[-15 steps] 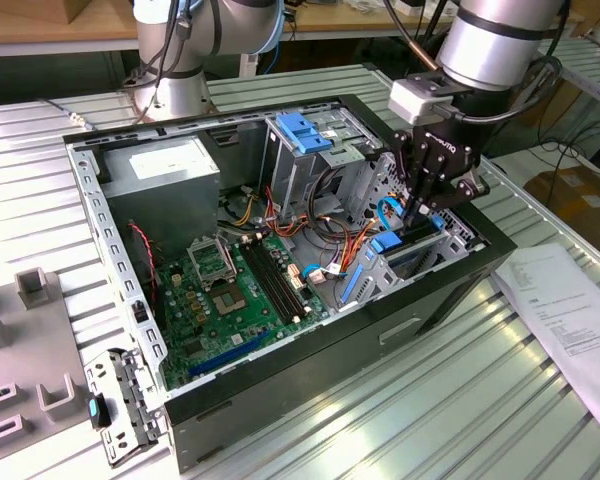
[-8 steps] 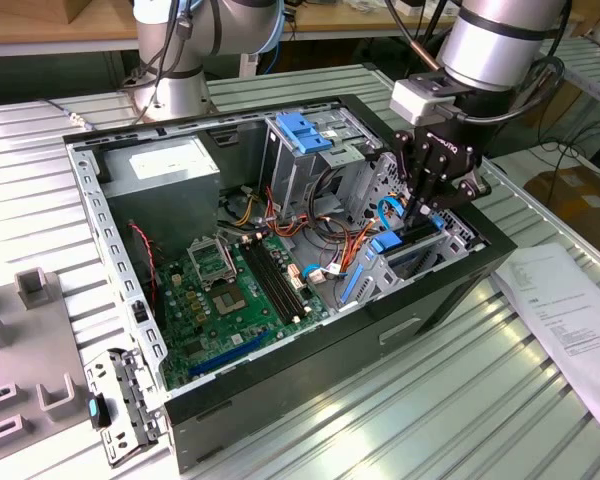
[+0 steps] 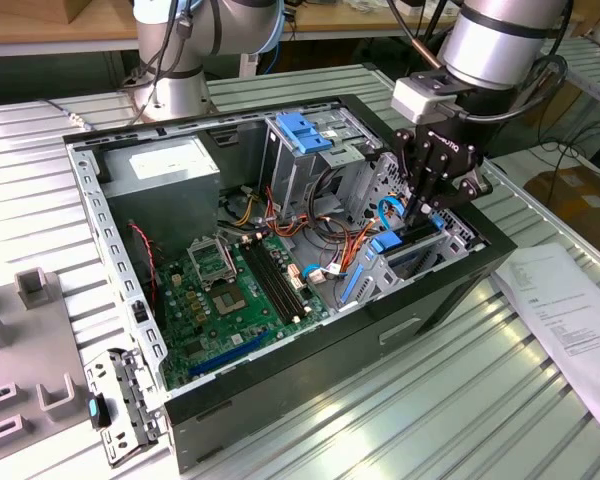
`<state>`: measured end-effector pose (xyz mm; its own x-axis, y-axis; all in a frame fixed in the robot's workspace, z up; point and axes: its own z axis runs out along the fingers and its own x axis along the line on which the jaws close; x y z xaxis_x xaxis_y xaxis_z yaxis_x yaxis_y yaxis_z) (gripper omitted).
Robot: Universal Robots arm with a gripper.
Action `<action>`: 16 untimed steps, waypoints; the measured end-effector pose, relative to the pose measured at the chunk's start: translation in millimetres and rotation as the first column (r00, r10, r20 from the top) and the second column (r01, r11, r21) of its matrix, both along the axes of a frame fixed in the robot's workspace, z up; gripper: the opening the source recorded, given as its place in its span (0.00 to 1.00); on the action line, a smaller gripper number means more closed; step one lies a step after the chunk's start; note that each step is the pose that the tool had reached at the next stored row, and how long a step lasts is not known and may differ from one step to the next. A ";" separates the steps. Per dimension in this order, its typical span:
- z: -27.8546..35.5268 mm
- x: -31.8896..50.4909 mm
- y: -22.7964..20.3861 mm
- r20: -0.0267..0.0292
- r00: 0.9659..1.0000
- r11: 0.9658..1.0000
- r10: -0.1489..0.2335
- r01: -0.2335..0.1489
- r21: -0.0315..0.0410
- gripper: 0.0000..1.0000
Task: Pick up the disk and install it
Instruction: 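Insert the second disk wire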
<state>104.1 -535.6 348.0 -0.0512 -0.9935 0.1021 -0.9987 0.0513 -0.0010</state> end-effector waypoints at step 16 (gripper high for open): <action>-2.0 0.0 -9.4 0.000 1.000 0.999 0.000 0.000 0.040 0.16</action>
